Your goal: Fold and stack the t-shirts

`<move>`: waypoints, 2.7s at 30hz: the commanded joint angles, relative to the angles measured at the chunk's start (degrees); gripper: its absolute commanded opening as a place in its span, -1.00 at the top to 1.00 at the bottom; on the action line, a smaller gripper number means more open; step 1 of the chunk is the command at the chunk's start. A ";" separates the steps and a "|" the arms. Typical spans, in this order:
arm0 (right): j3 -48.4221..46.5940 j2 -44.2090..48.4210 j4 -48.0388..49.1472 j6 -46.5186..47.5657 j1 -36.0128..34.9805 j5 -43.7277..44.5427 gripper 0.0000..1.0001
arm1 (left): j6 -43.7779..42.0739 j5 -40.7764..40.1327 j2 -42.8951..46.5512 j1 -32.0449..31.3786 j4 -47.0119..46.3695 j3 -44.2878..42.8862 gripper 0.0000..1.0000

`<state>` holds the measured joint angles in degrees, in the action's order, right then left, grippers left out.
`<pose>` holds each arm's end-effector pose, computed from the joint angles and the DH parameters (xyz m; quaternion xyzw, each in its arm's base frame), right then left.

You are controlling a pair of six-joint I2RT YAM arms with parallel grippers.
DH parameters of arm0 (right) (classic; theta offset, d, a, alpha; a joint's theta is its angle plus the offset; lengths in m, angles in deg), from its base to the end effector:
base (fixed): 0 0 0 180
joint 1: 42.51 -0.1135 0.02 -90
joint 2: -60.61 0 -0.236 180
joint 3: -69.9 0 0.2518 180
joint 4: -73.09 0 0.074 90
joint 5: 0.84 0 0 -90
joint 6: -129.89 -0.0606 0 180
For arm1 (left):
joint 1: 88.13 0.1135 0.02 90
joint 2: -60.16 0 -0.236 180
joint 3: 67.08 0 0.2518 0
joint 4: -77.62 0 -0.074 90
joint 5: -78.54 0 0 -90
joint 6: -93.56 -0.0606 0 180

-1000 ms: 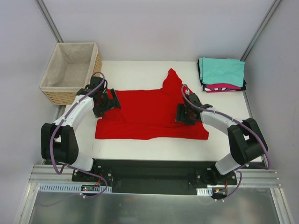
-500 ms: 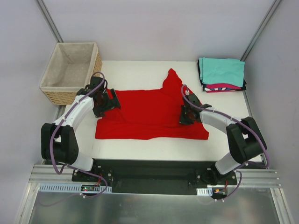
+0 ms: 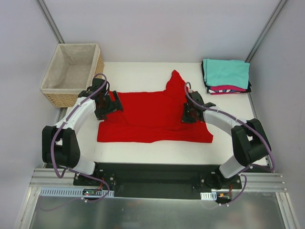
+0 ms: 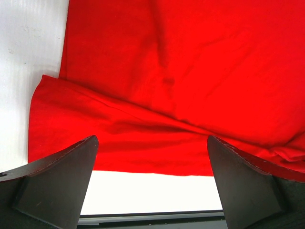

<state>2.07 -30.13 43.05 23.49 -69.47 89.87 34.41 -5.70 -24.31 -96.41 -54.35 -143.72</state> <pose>0.2999 0.1517 0.1440 -0.0853 0.9443 0.1119 0.2974 0.3178 -0.0524 0.2029 -0.1724 0.9392 -0.1434 0.2602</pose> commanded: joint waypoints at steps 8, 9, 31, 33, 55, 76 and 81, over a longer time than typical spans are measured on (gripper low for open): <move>-0.19 2.75 -3.96 0.41 -1.25 3.77 0.50 | -0.35 0.57 0.00 -0.25 0.83 0.10 -0.98; 0.42 3.63 -4.14 0.32 -1.34 4.38 0.36 | -0.35 0.66 0.00 -0.25 0.92 0.10 -0.98; 8.07 6.10 -0.19 -1.00 -1.17 5.71 -0.14 | -0.35 0.31 0.09 -0.25 0.83 0.45 -0.98; 7.99 6.01 0.08 -0.91 -1.25 5.79 -0.14 | -0.35 0.22 0.00 -0.34 0.92 0.45 -0.98; 3.85 3.29 -0.63 -0.38 -1.25 6.06 -0.11 | -0.53 -0.05 -0.35 -0.34 1.01 0.45 -0.98; 8.34 6.19 -0.62 -0.65 -1.08 8.43 -0.10 | -0.53 -0.05 -0.79 -0.34 0.92 0.27 -0.98; 8.60 7.07 -1.33 -0.56 -1.16 8.78 -0.11 | -0.53 -0.05 -0.70 -0.34 1.00 0.27 -0.98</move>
<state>10.29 -25.63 42.92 23.42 -70.57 96.82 34.41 -5.66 -24.96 -96.43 -54.35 -143.72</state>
